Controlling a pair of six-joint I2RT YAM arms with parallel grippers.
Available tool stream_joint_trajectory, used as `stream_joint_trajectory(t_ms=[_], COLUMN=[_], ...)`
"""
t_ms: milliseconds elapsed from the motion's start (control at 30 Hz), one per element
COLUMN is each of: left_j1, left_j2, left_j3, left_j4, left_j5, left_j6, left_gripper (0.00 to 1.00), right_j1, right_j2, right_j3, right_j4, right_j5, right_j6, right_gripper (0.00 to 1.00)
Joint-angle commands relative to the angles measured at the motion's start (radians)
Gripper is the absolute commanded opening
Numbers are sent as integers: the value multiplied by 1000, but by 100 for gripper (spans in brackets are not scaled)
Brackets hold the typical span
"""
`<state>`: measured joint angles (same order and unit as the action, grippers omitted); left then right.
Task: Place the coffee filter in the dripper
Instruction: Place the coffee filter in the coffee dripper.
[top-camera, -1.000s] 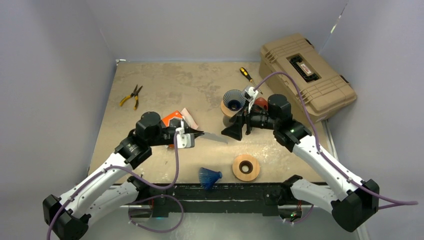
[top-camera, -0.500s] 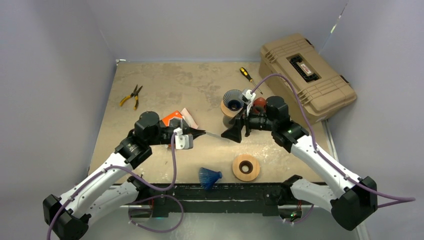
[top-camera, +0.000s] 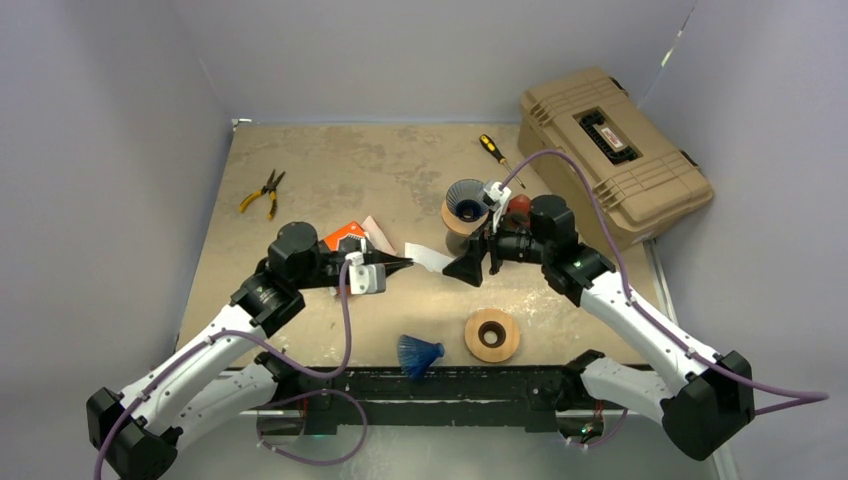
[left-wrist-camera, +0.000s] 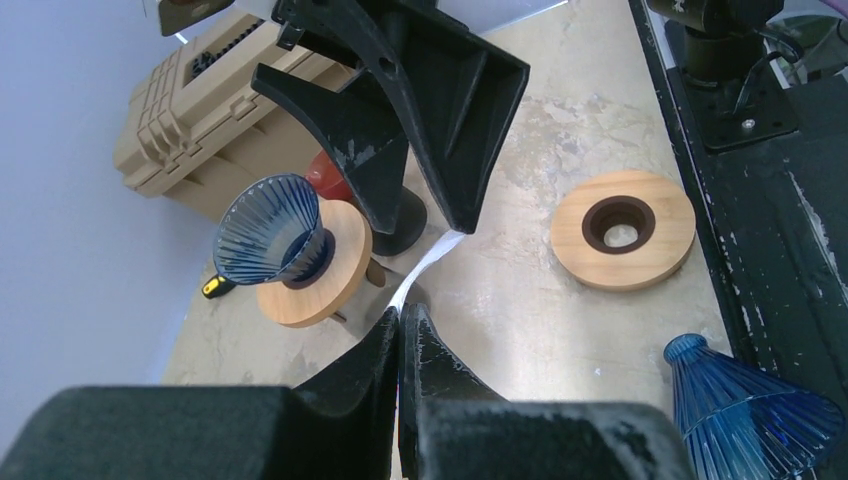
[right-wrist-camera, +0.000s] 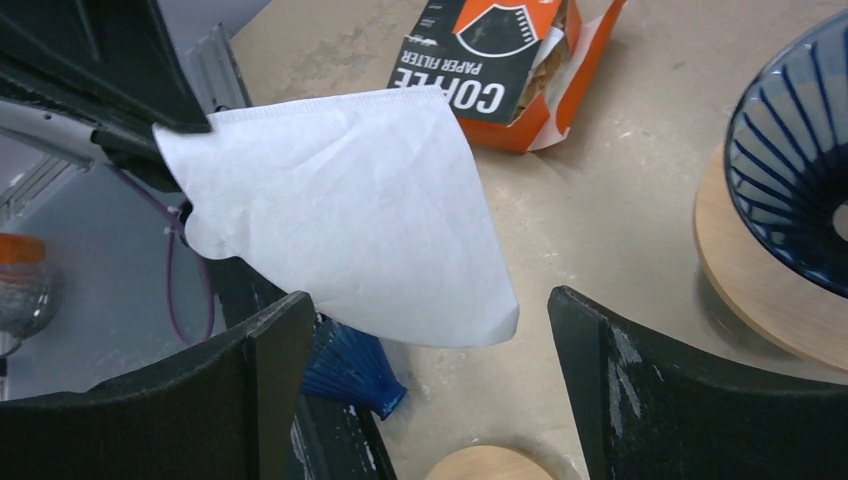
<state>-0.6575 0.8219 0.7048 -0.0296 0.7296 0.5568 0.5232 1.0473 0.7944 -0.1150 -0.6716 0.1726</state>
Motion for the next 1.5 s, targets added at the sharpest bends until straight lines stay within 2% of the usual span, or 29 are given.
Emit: stream_joint_trajectory(t_ms=[0,133,267,400,533,633,767,833,1067,1333,1467], left_j1=[-5,-4,-4,-4,-5,-4,-4,-4,-6,-6,-8], left_j2=[5,17,30,40,50,61,94,116,179,225,234], left_j3=[14,15,22,21,7,4,18,25,51,74,76], left_j4=[58,42,14,-22,13,57,51,47,64,63,72], left_j5=[38,40,34,10,8,-12,-43,-44,-18,-6,-3], left_j6=[-49,-57,-62,-72,-108,-143,-196,-216,-291,-356,-370], left_gripper=[0,0,0,0,0,0,0,0,0,0,0], right_j1=[-2,-2,-2,-2,-2,-2,-2,-2,0,15,25], right_j2=[-18,-28,-49,-67,-62,-72,-111,-115,-81,-9,26], right_j3=[2,8,8,3,-3,-5,-15,-21,-37,-26,-18], right_j4=[34,38,53,76,78,76,97,108,152,154,150], right_j5=[91,134,151,138,120,108,60,13,-103,-124,-125], right_j6=[18,34,52,64,67,62,56,52,35,19,13], right_gripper=[91,89,83,77,74,76,86,86,71,62,51])
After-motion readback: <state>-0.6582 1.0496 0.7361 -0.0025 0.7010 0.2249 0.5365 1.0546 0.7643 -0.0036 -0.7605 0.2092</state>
